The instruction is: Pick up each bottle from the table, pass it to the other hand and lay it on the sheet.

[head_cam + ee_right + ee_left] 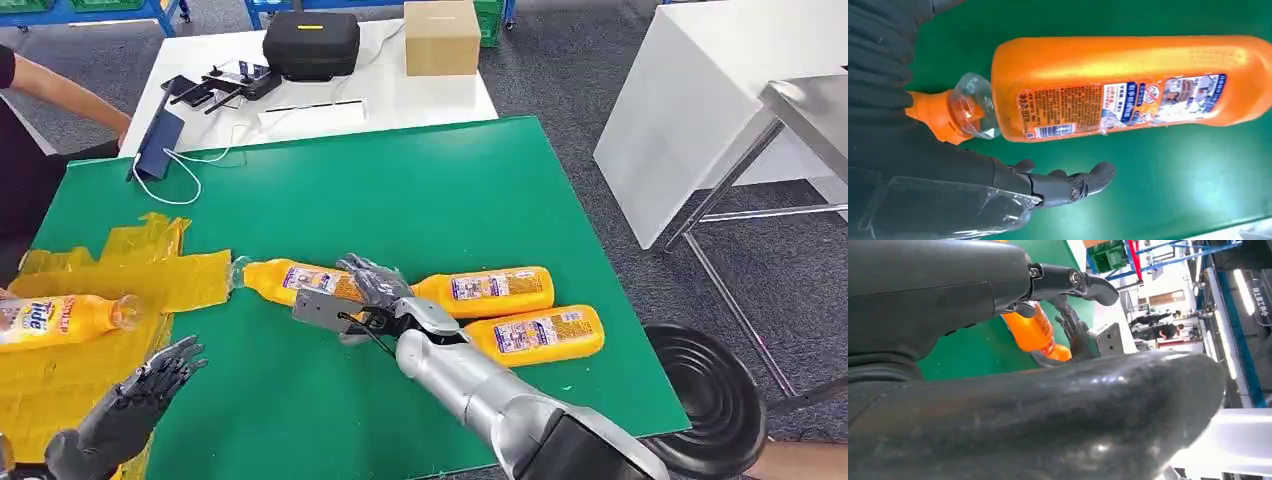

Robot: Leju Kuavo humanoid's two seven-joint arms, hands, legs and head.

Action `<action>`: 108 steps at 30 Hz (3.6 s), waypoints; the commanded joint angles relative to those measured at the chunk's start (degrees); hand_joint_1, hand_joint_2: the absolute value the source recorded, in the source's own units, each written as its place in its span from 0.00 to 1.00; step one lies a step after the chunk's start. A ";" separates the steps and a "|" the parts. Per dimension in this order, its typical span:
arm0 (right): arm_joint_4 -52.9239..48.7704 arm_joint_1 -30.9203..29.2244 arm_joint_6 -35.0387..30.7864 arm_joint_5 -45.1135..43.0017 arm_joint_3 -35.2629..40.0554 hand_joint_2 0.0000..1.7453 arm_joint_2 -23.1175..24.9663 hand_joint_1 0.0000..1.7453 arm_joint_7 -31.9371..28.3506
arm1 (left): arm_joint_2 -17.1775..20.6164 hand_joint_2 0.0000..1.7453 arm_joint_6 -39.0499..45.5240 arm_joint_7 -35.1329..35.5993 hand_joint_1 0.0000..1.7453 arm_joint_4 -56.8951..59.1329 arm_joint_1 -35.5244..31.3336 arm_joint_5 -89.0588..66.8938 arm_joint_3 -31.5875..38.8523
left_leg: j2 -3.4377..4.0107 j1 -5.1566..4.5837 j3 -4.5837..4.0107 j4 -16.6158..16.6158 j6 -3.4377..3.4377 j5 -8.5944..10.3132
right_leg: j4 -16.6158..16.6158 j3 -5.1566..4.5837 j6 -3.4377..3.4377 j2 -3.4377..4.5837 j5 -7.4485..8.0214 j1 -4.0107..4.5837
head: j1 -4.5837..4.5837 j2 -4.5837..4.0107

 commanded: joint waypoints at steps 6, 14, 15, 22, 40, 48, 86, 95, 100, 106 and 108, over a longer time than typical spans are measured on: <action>9.85 -4.42 3.17 -5.51 5.77 1.00 -0.79 0.44 9.51 | 1.39 0.00 -0.32 -1.90 0.00 7.52 -12.55 0.26 -15.32 | -0.44 0.02 -0.06 0.00 0.02 0.09 | -0.04 0.07 0.03 -0.21 0.02 0.00 | 0.00 -0.02; 12.95 -4.22 2.58 -5.80 4.24 1.00 -1.05 1.00 10.32 | 1.84 0.00 -0.31 -1.90 0.00 6.87 -15.35 0.47 -19.55 | -0.34 0.01 0.00 0.01 0.02 0.05 | -0.04 0.10 0.04 -0.17 -0.01 0.00 | -0.02 -0.02; 12.98 -4.17 2.67 -5.82 4.14 1.00 -1.13 1.00 10.31 | 1.81 0.00 -0.38 -1.90 0.00 7.03 -15.63 0.55 -19.77 | -0.34 0.01 0.02 -0.01 0.02 0.06 | -0.06 0.12 0.04 -0.14 0.00 0.00 | 0.00 -0.02; 12.98 -3.98 2.49 -5.64 3.87 1.00 -1.36 1.00 10.27 | 1.67 0.00 -0.54 -1.90 0.00 7.59 -16.69 0.75 -20.55 | -0.34 0.01 0.04 0.00 0.02 0.09 | -0.08 0.14 0.03 -0.14 0.04 0.01 | 0.00 -0.02; 8.98 -4.52 -16.58 -8.80 -8.30 1.00 -2.55 1.00 -4.95 | -13.45 0.00 11.18 4.62 0.00 32.65 -27.30 5.64 -9.68 | -0.41 -0.10 0.22 -0.07 0.03 0.15 | -0.08 0.30 0.04 -0.26 0.03 -0.09 | -0.02 -0.02; -1.92 -3.19 -19.45 -13.70 -9.33 1.00 -0.79 1.00 -14.24 | -14.82 1.00 13.18 13.56 0.00 27.19 -18.04 18.48 0.40 | 0.14 -0.07 0.13 0.01 0.07 0.03 | 0.00 0.11 0.06 0.20 0.06 -0.08 | -0.02 -0.02; -4.87 -2.40 -17.71 -20.39 1.95 1.00 -0.79 1.00 -12.06 | -15.31 1.00 10.63 18.42 0.00 24.12 -13.01 25.10 3.21 | -0.18 0.00 -0.22 0.06 0.06 0.04 | -0.02 -0.13 0.04 0.02 0.02 0.00 | -0.02 -0.02; -4.87 -2.40 -17.71 -20.39 1.95 1.00 -0.79 1.00 -12.06 | -15.31 1.00 10.63 18.42 0.00 24.12 -13.01 25.10 3.21 | -0.17 -0.01 -0.22 0.05 0.07 0.04 | -0.02 -0.14 0.05 0.02 0.02 -0.02 | -0.02 -0.02; -4.87 -2.40 -17.71 -20.39 1.95 1.00 -0.79 1.00 -12.06 | -15.31 1.00 10.63 18.42 0.00 24.12 -13.01 25.10 3.21 | -0.21 0.01 -0.20 0.06 0.06 0.04 | -0.03 -0.11 0.05 0.02 0.02 0.00 | 0.00 -0.02; -4.87 -2.40 -17.71 -20.39 1.95 1.00 -0.79 1.00 -12.06 | -15.31 1.00 10.63 18.42 0.00 24.12 -13.01 25.10 3.21 | -0.11 -0.05 -0.24 0.04 0.07 0.05 | 0.00 -0.19 0.04 0.01 0.02 -0.05 | -0.02 -0.02; -4.87 -2.40 -17.71 -20.39 1.95 1.00 -0.79 1.00 -12.06 | -15.31 1.00 10.63 18.42 0.00 24.12 -13.01 25.10 3.21 | -0.16 -0.02 -0.23 0.06 0.07 0.05 | -0.01 -0.16 0.05 0.01 0.02 -0.02 | 0.00 -0.02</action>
